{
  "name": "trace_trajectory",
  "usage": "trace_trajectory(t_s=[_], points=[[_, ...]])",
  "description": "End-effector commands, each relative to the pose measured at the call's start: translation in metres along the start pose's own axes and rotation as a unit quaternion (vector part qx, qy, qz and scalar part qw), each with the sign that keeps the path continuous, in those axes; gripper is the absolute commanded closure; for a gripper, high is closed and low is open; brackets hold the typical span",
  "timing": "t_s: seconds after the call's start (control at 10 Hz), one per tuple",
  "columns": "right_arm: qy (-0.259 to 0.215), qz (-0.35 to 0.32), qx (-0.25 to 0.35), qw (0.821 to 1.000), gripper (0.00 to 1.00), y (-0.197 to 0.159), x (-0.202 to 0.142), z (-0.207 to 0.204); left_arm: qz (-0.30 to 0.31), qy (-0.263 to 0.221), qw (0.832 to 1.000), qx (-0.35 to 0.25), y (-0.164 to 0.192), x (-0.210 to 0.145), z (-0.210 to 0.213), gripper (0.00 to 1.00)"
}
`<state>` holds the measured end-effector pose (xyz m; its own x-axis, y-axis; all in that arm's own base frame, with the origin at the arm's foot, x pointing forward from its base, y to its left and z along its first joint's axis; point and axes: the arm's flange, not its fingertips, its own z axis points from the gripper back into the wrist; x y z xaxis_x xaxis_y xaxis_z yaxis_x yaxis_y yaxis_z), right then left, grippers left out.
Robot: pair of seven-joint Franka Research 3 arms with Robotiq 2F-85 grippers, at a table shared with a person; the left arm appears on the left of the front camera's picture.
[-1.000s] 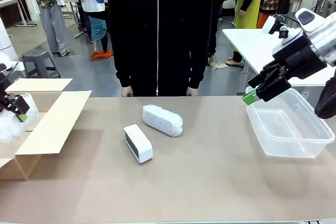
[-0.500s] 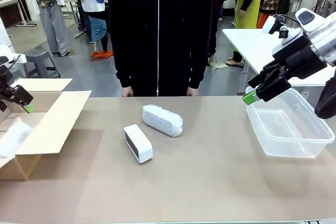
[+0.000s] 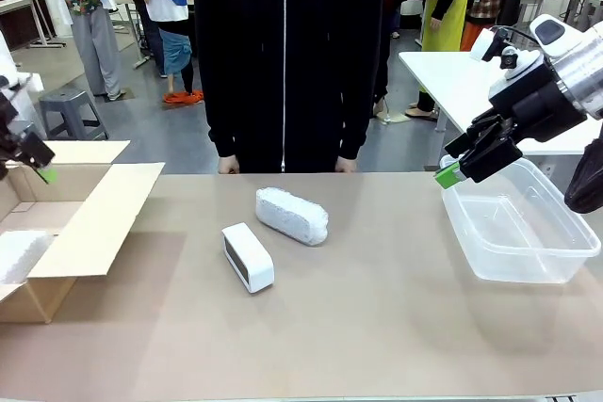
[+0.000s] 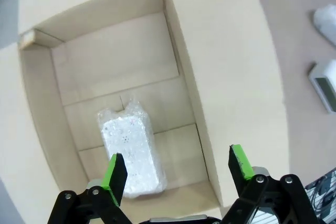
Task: Separate and place wrapped and unwrapped clocks.
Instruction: If the picked Digital clock is wrapped, place it in the Package Box ; if not, place it in the Organizing box.
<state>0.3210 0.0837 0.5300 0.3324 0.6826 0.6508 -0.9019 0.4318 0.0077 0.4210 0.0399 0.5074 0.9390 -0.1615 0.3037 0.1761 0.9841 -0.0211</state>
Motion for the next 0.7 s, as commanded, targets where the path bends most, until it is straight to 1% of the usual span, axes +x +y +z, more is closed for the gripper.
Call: trace_trajectory(t_s=[0.0, 0.1, 0.2, 0.3, 0.4, 0.5, 0.6], points=[[-0.010, -0.002, 0.010, 1.000, 0.00, -0.001, 0.000, -0.002, -0.012, 0.006, 1.000, 0.007, -0.013, 0.014, 0.055, 0.00], [-0.010, -0.002, 0.010, 1.000, 0.00, -0.001, 0.000, -0.002, -0.021, 0.000, 1.000, 0.012, -0.018, 0.019, 0.074, 0.00], [-0.010, -0.002, 0.010, 1.000, 0.00, -0.001, 0.000, -0.002, -0.021, 0.005, 0.999, 0.030, -0.020, 0.022, 0.090, 0.00], [-0.010, -0.002, 0.010, 1.000, 0.00, -0.001, 0.000, -0.002, -0.003, 0.002, 0.998, 0.063, -0.023, 0.024, 0.105, 0.00], [-0.010, -0.002, 0.010, 1.000, 0.00, -0.001, 0.000, -0.002, -0.009, 0.010, 0.997, 0.075, -0.028, 0.025, 0.115, 0.00], [-0.010, -0.002, 0.010, 1.000, 0.00, -0.001, 0.000, -0.002, -0.007, 0.007, 0.996, 0.090, -0.027, 0.027, 0.119, 0.00], [-0.010, -0.002, 0.010, 1.000, 0.00, -0.001, 0.000, -0.002, 0.004, 0.011, 0.996, 0.086, -0.027, 0.028, 0.114, 0.00]])
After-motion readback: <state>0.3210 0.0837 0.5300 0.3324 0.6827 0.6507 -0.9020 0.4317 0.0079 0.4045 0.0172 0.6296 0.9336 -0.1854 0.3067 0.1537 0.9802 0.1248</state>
